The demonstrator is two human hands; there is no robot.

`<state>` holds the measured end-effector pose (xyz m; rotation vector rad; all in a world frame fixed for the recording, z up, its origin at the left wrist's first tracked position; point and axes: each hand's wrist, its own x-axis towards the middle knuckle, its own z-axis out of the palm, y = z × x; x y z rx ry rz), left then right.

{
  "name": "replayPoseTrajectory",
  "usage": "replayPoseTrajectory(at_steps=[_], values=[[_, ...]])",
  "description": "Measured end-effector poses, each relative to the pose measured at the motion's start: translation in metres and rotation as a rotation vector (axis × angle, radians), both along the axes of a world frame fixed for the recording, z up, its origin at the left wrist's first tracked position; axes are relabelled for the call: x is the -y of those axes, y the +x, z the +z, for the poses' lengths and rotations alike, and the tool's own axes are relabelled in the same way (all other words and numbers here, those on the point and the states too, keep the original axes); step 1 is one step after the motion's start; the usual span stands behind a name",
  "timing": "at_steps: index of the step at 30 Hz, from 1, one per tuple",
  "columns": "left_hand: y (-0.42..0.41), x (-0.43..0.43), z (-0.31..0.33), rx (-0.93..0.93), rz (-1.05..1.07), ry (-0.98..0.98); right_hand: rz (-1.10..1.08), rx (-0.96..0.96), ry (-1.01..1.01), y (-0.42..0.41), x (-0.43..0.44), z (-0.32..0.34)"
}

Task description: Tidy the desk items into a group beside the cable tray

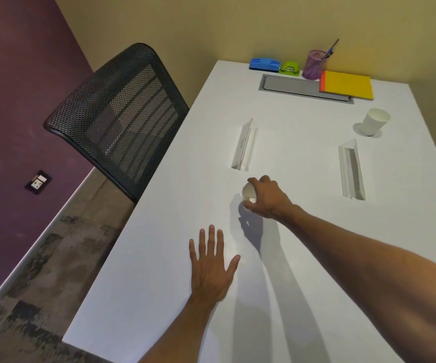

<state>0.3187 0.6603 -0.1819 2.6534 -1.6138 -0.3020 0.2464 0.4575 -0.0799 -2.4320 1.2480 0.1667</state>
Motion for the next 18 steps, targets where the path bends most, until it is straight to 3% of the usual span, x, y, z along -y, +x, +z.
replayPoseTrajectory(at_steps=[6, 11, 18], values=[[0.000, 0.001, 0.004, -0.019, -0.015, 0.026, -0.029, 0.080, 0.008, -0.004, -0.003, 0.001], [0.007, 0.009, 0.028, -0.220, 0.041, 0.118, -0.064, 0.131, -0.085, -0.022, -0.018, 0.015], [-0.020, 0.017, 0.109, -0.115, 0.140, 0.038, -0.002, 0.115, -0.181, -0.077, -0.047, 0.047]])
